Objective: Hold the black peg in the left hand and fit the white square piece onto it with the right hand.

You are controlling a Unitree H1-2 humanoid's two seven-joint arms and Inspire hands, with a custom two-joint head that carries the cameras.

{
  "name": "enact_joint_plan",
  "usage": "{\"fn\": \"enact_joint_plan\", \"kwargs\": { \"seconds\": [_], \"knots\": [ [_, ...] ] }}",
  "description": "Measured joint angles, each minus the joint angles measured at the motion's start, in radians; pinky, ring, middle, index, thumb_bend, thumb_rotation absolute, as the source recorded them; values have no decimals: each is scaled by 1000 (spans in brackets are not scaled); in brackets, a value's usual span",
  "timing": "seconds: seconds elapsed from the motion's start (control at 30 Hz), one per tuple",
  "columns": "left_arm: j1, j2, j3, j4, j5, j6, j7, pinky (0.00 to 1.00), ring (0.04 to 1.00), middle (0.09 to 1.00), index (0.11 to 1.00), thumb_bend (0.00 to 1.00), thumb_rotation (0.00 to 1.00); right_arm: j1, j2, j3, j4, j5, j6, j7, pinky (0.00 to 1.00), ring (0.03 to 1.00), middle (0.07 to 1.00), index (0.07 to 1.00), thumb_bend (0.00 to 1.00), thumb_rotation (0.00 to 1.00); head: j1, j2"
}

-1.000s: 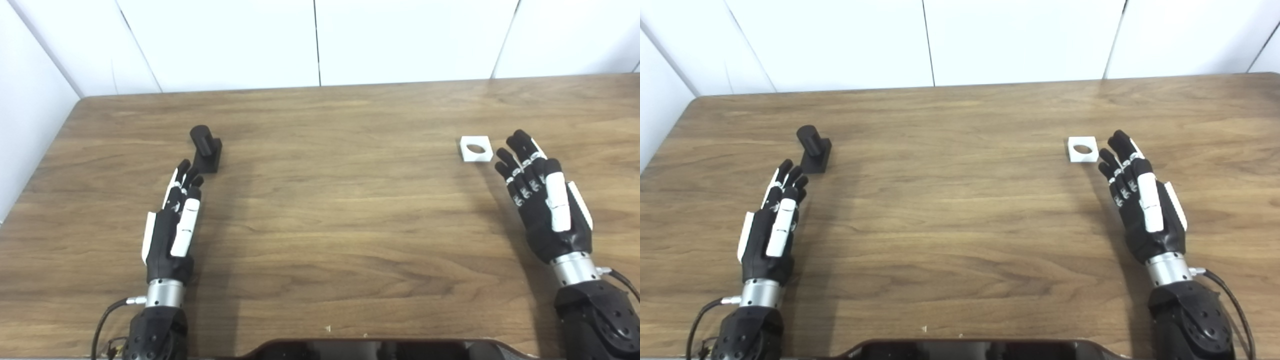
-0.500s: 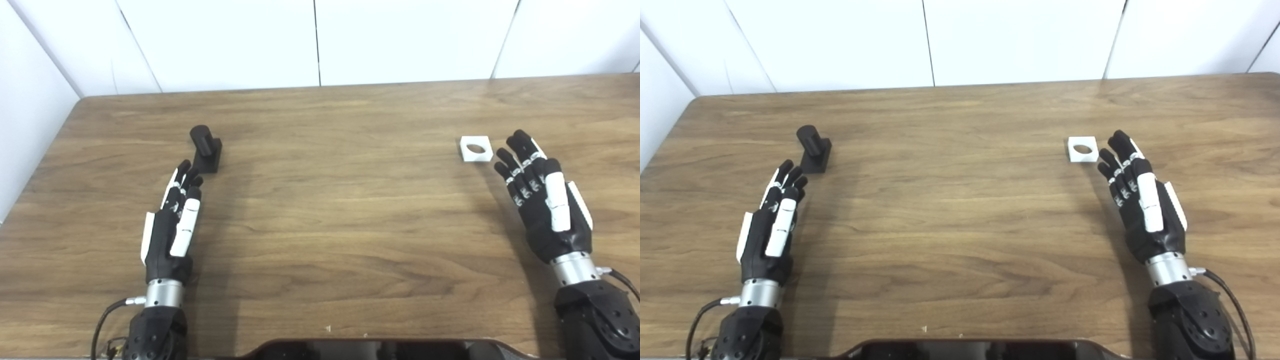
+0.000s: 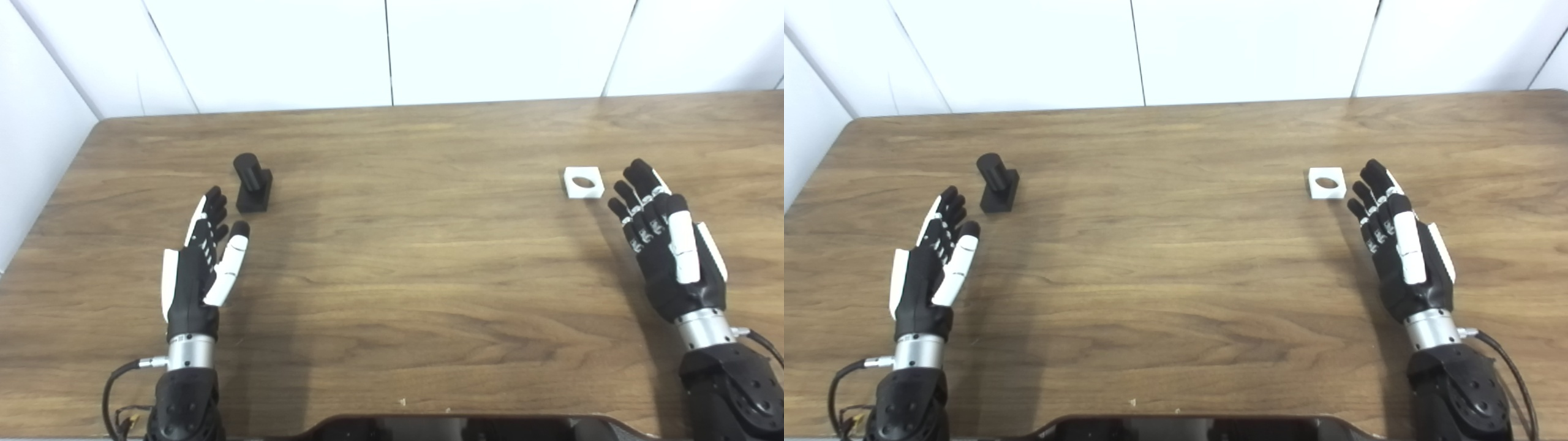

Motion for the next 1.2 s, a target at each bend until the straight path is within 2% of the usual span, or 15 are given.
{"fn": "enact_joint_plan", "kwargs": {
  "seconds": [0.13, 0.2, 0.37, 0.47, 0.6, 0.83, 0.97, 1.2],
  "knots": [
    [-5, -3, -4, -11, 92, 50, 27, 830, 892, 914, 910, 526, 668, 0, 1, 0, 2, 0, -1, 0, 949, 970, 968, 920, 569, 791, 2, -5],
    [-10, -3, -17, -29, 178, 90, 42, 863, 902, 918, 907, 546, 619, -2, 1, 0, 4, -1, -6, 0, 945, 969, 967, 918, 569, 787, 2, -5],
    [-38, -8, -25, -30, 292, 137, 76, 870, 909, 917, 891, 660, 448, -2, 2, -1, 8, 0, -19, 0, 936, 967, 965, 918, 573, 785, 3, -9],
    [-62, -13, -28, -26, 342, 159, 99, 854, 910, 917, 884, 688, 419, -3, 2, 0, 10, -1, -24, 0, 926, 962, 963, 916, 571, 796, 3, -12],
    [-93, -11, -41, -13, 397, 195, 105, 910, 967, 948, 894, 719, 427, -6, 2, 0, 15, -4, -29, 0, 924, 967, 969, 919, 584, 805, 3, -18],
    [-140, 16, -77, 30, 510, 267, 103, 929, 993, 953, 873, 778, 450, -10, 2, 2, 21, -24, -35, 0, 899, 965, 967, 916, 592, 811, 3, -21],
    [-161, 31, -95, 46, 554, 311, 96, 970, 999, 960, 874, 781, 447, -10, 2, 1, 24, -26, -46, 0, 897, 963, 963, 912, 576, 815, 6, -26],
    [-209, 57, -123, 107, 611, 360, 94, 982, 977, 944, 850, 801, 465, -15, 2, 1, 34, -32, -68, 0, 878, 956, 960, 911, 583, 823, 8, -38]
  ]
}}
